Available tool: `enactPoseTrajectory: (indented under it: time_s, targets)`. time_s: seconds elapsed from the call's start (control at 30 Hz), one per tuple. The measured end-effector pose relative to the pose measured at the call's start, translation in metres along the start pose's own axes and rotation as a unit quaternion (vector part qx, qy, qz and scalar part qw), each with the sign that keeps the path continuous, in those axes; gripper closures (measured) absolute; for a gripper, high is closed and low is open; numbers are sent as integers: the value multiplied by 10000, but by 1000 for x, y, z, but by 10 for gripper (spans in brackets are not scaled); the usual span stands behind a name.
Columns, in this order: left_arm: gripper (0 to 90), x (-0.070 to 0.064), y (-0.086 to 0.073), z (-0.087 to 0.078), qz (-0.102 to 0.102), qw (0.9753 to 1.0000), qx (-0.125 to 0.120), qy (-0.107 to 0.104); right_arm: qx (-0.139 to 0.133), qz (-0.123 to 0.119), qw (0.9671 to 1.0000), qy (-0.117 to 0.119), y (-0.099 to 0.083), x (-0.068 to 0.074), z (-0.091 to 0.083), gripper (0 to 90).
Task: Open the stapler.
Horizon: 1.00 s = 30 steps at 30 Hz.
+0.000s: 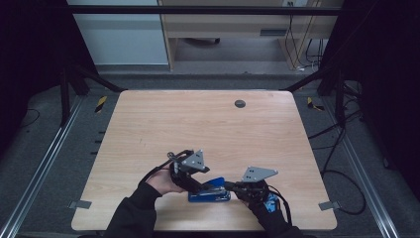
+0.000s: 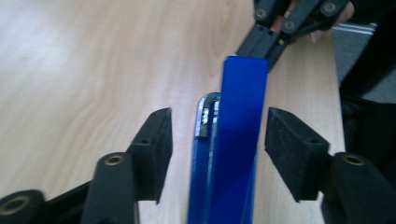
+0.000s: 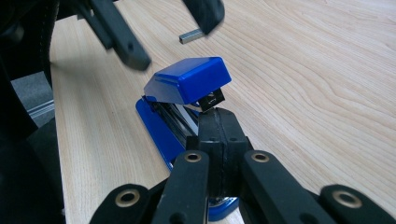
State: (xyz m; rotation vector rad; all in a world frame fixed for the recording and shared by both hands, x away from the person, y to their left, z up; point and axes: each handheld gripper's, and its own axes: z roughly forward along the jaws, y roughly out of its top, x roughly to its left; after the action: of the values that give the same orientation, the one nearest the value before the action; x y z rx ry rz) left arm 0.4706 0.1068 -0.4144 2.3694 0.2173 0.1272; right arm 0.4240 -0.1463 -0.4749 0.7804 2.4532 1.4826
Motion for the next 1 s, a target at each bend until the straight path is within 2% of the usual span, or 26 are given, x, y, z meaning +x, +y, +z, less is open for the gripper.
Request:
enactPoseTrajectory:
  time_s: [0.1, 0.13, 0.17, 0.2, 0.23, 0.3, 0.33, 0.4, 0.5, 0.63, 0.67, 0.77, 0.8, 0.83, 0.93, 1.0]
  targets:
    - [400, 3, -6, -13, -228, 9991, -230, 278, 19, -7, 10000, 27, 0, 0, 1, 900]
    - [403, 5, -10, -18, -428, 9973, -368, 470, 15, 33, 10000, 50, 0, 0, 1, 900]
    - [402, 6, -12, -20, -555, 9958, -465, 565, 7, 41, 10000, 54, 0, 0, 1, 900]
    - [402, 6, -12, -20, -555, 9958, -465, 565, 7, 41, 10000, 54, 0, 0, 1, 900]
    - [402, 8, -15, -22, -657, 9942, -542, 664, 2, 43, 10000, 74, 0, -1, 1, 900]
    - [404, 9, -21, -23, -946, 9884, -755, 922, -3, 41, 10000, 77, 0, -1, 1, 900]
    - [414, 10, -22, -24, -1020, 9866, -818, 980, -9, 51, 9999, 96, 0, -1, 1, 900]
    - [419, 10, -27, -24, -1200, 9813, -1004, 1122, -19, 64, 9999, 105, 0, -1, 0, 900]
    - [439, 8, -33, -21, -1359, 9758, -1118, 1298, -40, 83, 9999, 123, 0, -1, 0, 900]
    - [465, 3, -37, -18, -1468, 9699, -1148, 1564, -52, 87, 9999, 138, 0, -1, 0, 900]
    - [472, 1, -39, -17, -1523, 9668, -1197, 1668, -52, 86, 9999, 136, 0, -1, 0, 900]
    - [505, -5, -44, -18, -1680, 9594, -1389, 1793, -60, 88, 9998, 140, 1, -1, 0, 900]
    - [516, -8, -47, -17, -1741, 9556, -1474, 1866, -61, 88, 9998, 141, 1, -1, 0, 900]
    - [537, -10, -49, -17, -1783, 9539, -1502, 1887, -63, 82, 9998, 142, 1, -1, 0, 900]
    - [582, -19, -55, -15, -1872, 9469, -1642, 2035, -54, 84, 9998, 150, 1, -2, 0, 900]
    - [613, -25, -60, -13, -2001, 9404, -1756, 2115, -47, 87, 9998, 150, 1, -1, 0, 900]
